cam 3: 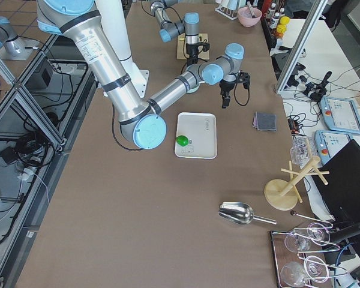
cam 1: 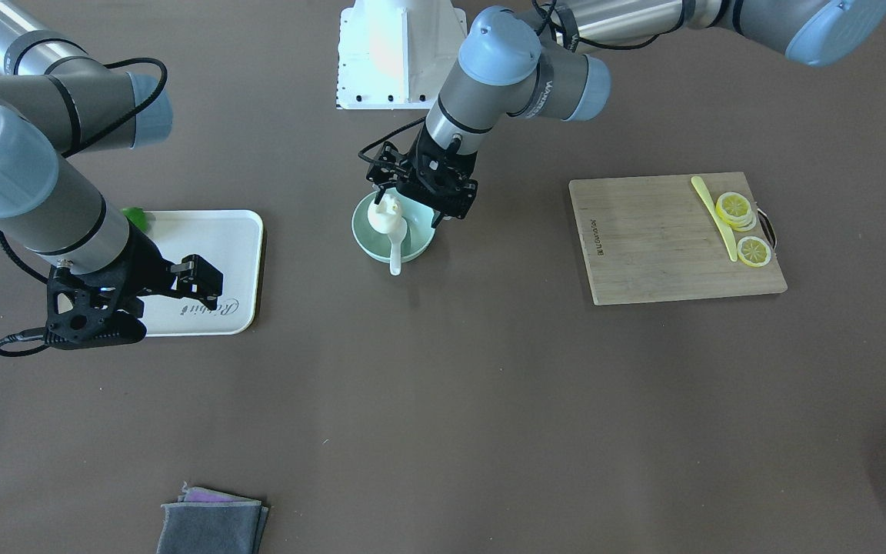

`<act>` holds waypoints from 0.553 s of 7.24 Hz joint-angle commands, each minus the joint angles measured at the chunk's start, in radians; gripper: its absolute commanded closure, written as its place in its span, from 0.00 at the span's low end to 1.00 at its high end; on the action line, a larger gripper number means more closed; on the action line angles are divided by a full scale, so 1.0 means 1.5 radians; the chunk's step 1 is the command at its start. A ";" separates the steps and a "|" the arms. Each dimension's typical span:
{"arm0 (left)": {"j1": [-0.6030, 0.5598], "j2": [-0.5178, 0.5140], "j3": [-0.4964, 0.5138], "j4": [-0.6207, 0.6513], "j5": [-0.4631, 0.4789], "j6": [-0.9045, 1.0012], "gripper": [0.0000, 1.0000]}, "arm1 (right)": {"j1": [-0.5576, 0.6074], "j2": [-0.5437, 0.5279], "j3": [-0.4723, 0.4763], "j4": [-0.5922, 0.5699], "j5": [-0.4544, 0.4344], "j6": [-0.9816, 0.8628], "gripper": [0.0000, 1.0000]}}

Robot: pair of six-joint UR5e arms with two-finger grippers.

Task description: Put spoon and bun in bowl

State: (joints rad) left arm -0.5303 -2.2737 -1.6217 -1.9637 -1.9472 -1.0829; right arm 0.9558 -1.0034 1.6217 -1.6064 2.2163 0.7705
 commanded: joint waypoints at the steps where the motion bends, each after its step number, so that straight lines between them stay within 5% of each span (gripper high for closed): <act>1: -0.013 0.008 -0.012 0.005 -0.002 0.000 0.02 | 0.001 0.001 0.001 0.000 0.001 0.000 0.00; 2: -0.035 0.013 -0.022 0.019 -0.006 0.003 0.02 | 0.019 -0.005 0.003 0.000 0.006 -0.006 0.00; 4: -0.151 0.144 -0.153 0.139 -0.065 0.222 0.02 | 0.101 -0.087 0.023 -0.003 0.035 -0.152 0.00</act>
State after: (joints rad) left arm -0.6523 -2.1772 -1.7364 -1.8631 -2.0013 -0.9567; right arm 1.0367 -1.0614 1.6443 -1.6091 2.2435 0.6877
